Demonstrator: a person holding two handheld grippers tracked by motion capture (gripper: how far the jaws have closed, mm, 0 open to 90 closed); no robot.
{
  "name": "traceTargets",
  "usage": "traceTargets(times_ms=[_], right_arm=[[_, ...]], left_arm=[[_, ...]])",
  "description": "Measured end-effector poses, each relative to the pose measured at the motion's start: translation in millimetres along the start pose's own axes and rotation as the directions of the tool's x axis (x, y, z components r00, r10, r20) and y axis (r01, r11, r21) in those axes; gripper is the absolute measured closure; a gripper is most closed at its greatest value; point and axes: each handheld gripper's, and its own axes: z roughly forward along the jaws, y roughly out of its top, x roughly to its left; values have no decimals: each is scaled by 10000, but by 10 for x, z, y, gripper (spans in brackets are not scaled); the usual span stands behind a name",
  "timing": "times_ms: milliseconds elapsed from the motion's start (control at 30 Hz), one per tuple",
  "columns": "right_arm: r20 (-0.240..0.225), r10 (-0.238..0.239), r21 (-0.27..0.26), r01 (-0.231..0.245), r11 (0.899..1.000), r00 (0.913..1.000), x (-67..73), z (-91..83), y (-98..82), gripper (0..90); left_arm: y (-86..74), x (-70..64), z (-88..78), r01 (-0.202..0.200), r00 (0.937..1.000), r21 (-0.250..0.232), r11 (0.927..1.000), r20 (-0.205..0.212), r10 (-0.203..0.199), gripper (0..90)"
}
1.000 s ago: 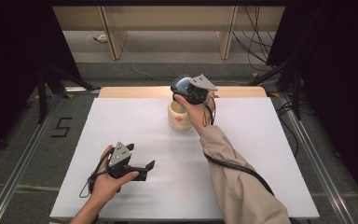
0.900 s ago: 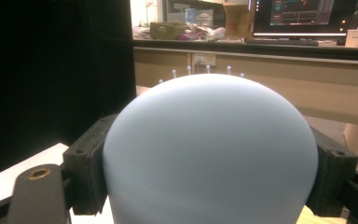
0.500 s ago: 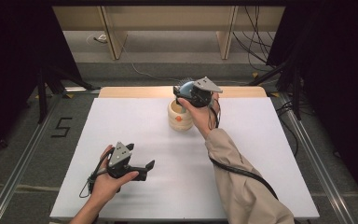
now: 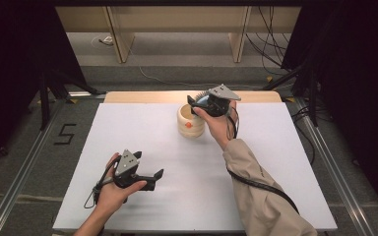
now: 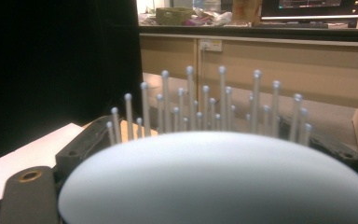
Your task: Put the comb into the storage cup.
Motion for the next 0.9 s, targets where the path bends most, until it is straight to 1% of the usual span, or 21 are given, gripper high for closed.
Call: traceTargets(times_ms=[133, 300, 467, 600, 767, 900], right_arm=[[-50, 14, -28, -14, 10000, 10000, -5, -28, 1, 166], [-164, 120, 74, -118, 9999, 9998, -9, -56, -6, 156], [-176, 175, 82, -173, 9998, 9997, -26, -84, -13, 155], [-247, 155, 187, -151, 9997, 9996, -42, -109, -10, 147], [-299, 270, 157, -266, 9995, 9992, -67, -156, -15, 138], [-487, 346, 247, -334, 9991, 9982, -84, -212, 0, 112]], left_arm=[[-2, 1, -1, 12, 10000, 7, 10000, -7, -12, 0], [-1, 1, -3, 0, 10000, 18, 10000, -1, 0, 0], [-3, 1, 0, -5, 10000, 41, 10000, 2, 5, 0], [-4, 0, 3, 17, 10000, 54, 10000, -10, -16, 0], [-3, 1, 0, -3, 10000, 41, 10000, -5, 3, 0], [-4, -2, 1, 7, 10000, 49, 10000, -3, -7, 0]])
